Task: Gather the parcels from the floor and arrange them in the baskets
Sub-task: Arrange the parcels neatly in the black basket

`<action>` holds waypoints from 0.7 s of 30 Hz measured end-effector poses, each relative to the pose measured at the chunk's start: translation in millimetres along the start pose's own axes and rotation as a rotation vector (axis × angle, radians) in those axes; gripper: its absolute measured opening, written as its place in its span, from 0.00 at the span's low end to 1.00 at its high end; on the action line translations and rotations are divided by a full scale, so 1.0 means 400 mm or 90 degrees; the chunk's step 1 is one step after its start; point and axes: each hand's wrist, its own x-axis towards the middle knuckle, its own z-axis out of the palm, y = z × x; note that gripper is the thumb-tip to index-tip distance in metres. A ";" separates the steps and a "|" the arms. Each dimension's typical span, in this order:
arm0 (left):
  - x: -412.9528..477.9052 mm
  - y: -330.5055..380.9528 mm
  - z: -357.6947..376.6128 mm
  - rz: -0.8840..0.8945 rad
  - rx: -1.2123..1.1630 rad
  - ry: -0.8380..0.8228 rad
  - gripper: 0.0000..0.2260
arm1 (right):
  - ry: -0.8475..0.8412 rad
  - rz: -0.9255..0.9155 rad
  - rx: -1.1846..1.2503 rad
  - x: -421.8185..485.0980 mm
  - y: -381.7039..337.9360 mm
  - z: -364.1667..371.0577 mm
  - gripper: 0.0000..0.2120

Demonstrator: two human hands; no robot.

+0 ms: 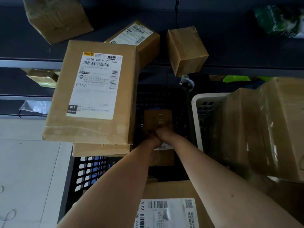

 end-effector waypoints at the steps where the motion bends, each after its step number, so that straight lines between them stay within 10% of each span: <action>1: -0.013 0.007 -0.006 0.010 0.007 -0.009 0.20 | -0.003 -0.001 -0.015 -0.001 -0.002 0.001 0.25; 21: -0.564 0.292 -0.250 0.244 -0.201 0.127 0.17 | 0.110 -0.080 0.335 -0.420 -0.158 -0.201 0.19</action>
